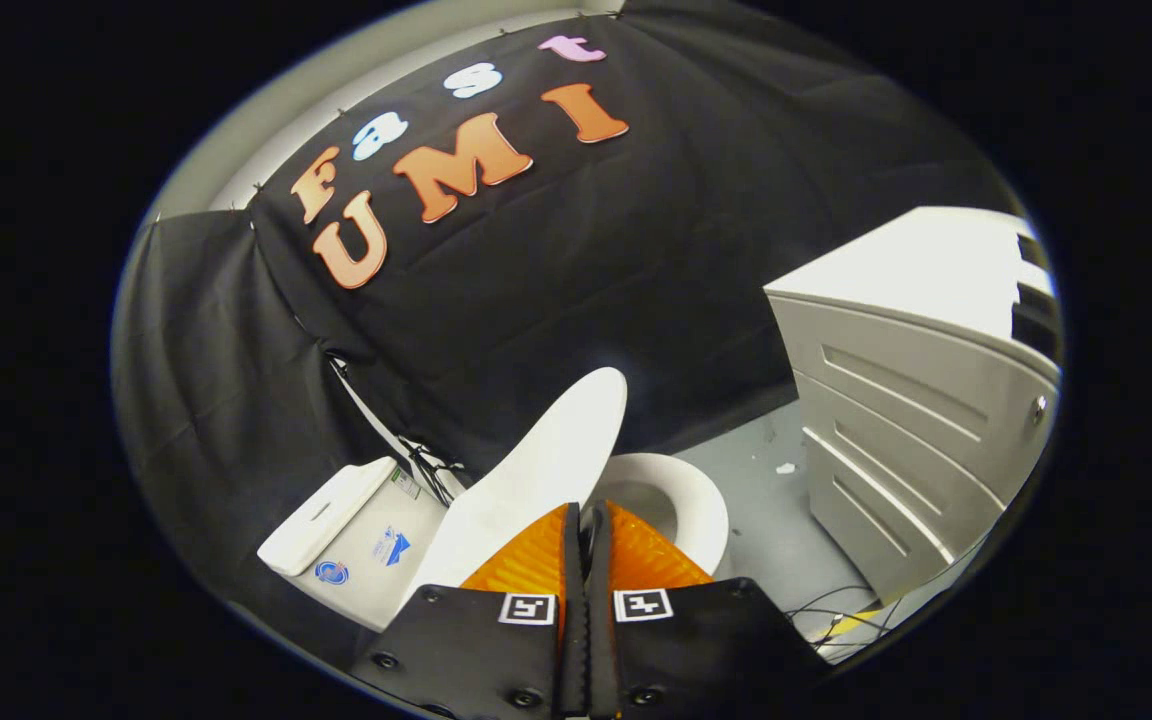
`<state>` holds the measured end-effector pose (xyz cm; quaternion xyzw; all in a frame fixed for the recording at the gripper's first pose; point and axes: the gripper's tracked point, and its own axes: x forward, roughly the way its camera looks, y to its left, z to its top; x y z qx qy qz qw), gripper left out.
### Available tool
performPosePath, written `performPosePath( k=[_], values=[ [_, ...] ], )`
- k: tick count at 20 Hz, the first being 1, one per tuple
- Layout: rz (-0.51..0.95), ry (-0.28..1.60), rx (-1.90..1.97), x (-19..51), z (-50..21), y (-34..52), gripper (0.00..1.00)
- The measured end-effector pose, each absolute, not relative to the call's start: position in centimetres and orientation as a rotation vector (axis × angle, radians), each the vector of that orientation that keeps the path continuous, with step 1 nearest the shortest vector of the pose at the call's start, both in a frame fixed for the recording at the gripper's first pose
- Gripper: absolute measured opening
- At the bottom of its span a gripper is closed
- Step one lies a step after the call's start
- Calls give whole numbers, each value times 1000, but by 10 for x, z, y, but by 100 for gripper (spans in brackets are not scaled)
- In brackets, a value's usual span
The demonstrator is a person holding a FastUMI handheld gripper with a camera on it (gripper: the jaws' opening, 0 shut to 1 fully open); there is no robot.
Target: Open the toilet lid.
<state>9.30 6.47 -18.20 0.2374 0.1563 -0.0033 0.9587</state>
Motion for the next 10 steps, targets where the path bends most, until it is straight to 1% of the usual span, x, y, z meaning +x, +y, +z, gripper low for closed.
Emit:
performPosePath(
  k=[6, 10],
  values=[
    [-25, 291, 348, 104, -136, 99, 8],
    [0, 266, 312, 110, -95, 133, 8]
  ],
)
